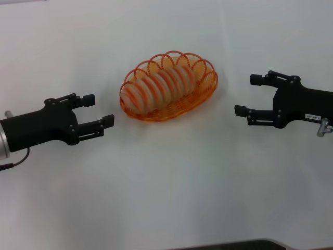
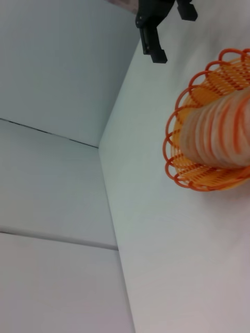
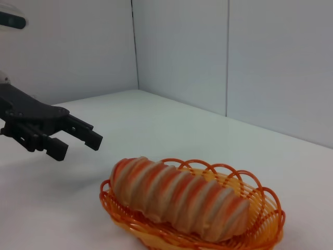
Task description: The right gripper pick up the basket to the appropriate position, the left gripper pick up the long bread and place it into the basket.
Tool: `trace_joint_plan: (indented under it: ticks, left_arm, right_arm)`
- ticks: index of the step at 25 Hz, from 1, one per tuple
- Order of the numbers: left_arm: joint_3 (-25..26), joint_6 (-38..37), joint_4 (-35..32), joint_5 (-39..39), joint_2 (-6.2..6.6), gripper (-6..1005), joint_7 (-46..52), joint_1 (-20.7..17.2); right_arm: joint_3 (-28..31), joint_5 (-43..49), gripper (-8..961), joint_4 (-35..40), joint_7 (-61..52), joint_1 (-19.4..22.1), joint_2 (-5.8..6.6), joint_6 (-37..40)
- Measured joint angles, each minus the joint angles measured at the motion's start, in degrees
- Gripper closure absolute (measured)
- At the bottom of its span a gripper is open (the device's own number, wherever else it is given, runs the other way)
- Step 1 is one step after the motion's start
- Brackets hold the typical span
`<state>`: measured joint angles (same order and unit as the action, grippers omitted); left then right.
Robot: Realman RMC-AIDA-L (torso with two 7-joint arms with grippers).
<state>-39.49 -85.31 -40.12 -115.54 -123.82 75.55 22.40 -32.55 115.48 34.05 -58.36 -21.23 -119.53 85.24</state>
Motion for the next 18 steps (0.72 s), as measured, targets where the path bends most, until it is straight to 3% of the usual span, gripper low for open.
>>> trace_joint_plan:
  ticks: [18]
  left_arm:
    - [-0.4, -0.4, 0.2, 0.2, 0.15, 217, -2.5, -0.3]
  right_arm:
    - [-0.7, 0.4, 38, -0.8, 0.4, 0.3, 0.0, -0.9]
